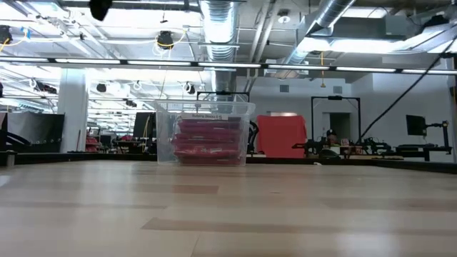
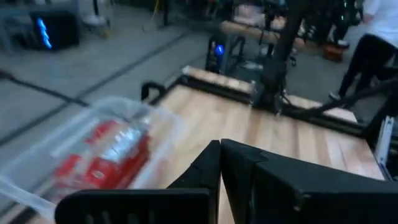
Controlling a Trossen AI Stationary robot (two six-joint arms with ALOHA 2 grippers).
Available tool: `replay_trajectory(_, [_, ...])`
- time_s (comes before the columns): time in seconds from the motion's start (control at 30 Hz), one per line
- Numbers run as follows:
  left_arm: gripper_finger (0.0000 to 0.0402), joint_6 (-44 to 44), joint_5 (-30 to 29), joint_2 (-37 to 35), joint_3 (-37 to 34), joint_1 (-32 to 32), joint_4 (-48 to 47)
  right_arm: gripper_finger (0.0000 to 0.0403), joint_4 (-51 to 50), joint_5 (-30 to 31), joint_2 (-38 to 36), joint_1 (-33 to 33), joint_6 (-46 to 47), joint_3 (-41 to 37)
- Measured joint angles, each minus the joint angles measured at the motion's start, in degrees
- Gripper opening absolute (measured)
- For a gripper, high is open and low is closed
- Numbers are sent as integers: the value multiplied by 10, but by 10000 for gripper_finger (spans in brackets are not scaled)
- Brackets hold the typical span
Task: Sort popcorn bags into baskets
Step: Return to Home Position
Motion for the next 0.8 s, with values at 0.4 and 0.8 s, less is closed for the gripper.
replay_trajectory(0.4, [0, -56, -19, -114, -106, 1, 53, 204, 246, -254, -383, -46, 100, -466])
replay_trajectory(0.8, [0, -213, 95, -152, -334, 1, 270, 196, 949, -264, -579, 23, 495, -1042])
